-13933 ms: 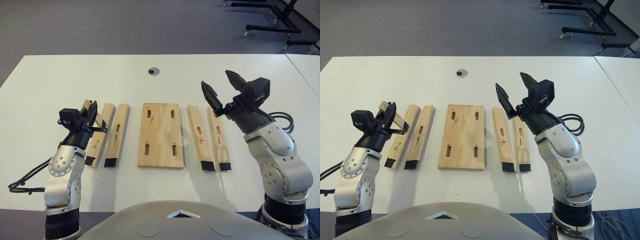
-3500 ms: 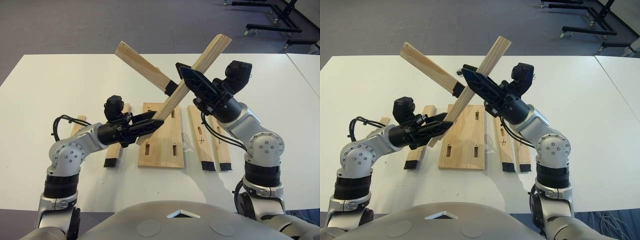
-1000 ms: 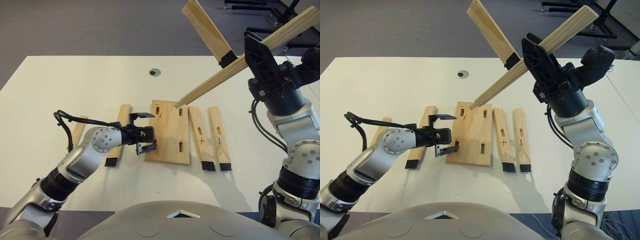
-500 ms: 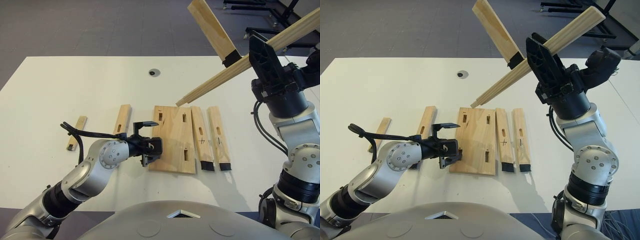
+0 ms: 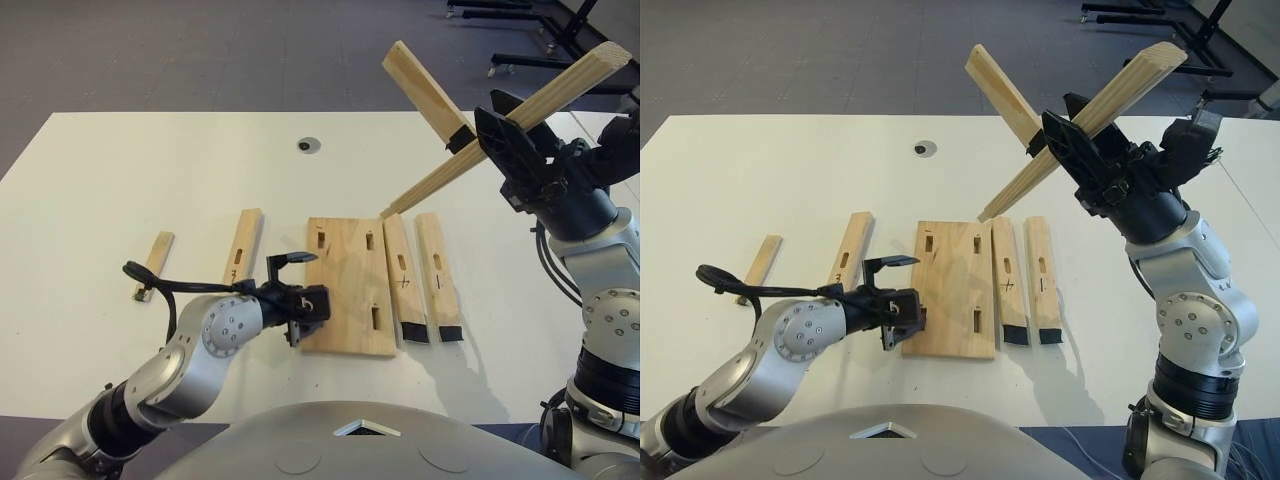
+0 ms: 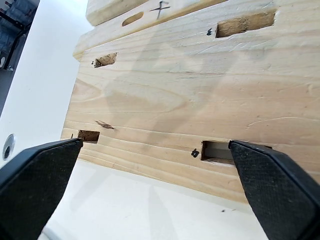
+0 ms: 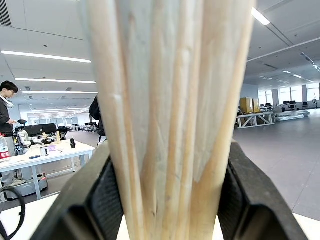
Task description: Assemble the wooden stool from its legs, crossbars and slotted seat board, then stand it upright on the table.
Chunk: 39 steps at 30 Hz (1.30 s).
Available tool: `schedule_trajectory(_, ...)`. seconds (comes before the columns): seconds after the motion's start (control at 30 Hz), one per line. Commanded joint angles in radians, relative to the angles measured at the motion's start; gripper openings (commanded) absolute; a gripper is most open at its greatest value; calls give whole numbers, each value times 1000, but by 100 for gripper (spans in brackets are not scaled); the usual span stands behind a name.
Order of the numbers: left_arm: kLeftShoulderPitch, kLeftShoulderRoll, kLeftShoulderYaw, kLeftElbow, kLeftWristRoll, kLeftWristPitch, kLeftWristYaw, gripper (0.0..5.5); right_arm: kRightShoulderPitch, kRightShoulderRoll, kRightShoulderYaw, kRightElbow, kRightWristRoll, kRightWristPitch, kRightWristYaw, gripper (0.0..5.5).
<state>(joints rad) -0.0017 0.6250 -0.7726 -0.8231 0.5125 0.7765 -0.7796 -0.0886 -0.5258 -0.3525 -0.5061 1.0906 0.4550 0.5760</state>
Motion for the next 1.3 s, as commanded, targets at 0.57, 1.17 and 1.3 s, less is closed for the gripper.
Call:
schedule_trajectory(0.57, 182, 565, 928, 516, -637, -581, -643, 540, -1, 10, 16, 25, -93, -25, 55, 214)
schedule_trajectory(1.17, -64, 313, 708, 470, -591, -771, -389, 540, -28, 33, 59, -18, -90, -19, 39, 214)
schedule_trajectory(1.3, -148, 246, 611, 442, -591, -726, -383, 540, -56, 30, 78, 0, -87, -8, 49, 214)
